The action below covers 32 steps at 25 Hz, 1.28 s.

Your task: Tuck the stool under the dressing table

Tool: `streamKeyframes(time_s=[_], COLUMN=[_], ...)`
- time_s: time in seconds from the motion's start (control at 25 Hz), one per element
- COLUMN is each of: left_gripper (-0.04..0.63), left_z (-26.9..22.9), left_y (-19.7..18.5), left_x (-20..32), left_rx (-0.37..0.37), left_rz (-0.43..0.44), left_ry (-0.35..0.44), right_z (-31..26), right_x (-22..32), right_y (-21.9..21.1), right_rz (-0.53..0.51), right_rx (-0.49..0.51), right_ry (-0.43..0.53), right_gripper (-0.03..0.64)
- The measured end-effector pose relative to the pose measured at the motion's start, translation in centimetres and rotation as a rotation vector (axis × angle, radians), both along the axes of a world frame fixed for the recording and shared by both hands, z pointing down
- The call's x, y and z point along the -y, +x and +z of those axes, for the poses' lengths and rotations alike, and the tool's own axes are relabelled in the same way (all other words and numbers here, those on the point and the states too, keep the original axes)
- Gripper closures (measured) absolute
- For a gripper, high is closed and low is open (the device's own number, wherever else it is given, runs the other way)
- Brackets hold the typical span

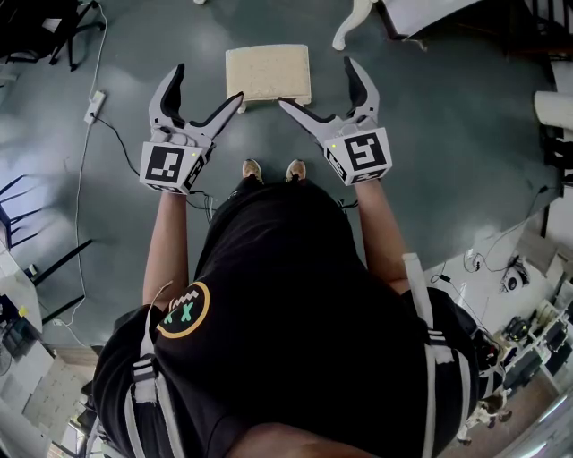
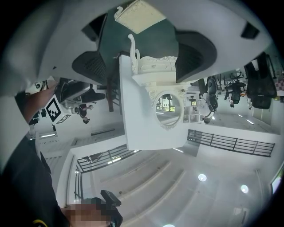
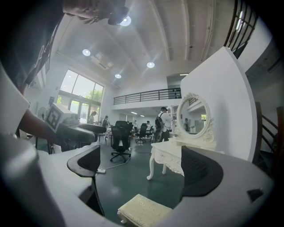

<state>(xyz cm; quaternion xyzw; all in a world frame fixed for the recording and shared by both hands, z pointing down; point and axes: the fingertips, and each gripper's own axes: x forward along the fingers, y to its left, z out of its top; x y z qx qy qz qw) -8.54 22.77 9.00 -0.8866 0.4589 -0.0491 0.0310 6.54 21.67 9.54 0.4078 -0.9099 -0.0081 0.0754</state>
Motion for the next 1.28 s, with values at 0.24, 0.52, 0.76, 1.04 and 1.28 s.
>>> streamKeyframes(time_s=[0.24,0.52,0.76,1.04,1.28], left_gripper=[0.118,0.118,0.118,0.119,0.118], left_z=[0.6,2.3,6.5,16.0,27.4], left_y=[0.2,0.1,-1.3,-1.6,-0.8], left_x=[0.0,-0.1,0.5,1.1,2.3], left_rx=[-0.004,0.001,0.000,0.014,0.044], left_rz=[0.000,-0.010,-0.031,-0.045,-0.034], left_ry=[-0.020,-0.064,-0.147,-0.281,-0.407], right_z=[0.4,2.1,6.3,16.5,27.7], right_x=[0.0,-0.1,0.6,1.3,3.3], right_y=[0.1,0.4,0.2,0.9,1.7], right_rz=[-0.002,-0.001,0.007,0.011,0.029], right_rx=[-0.005,-0.020,-0.049,-0.096,-0.146], right_ry=[-0.011,-0.053,-0.132,-0.283,-0.394], right_gripper=[0.034,0.035,0.035,0.035,0.035])
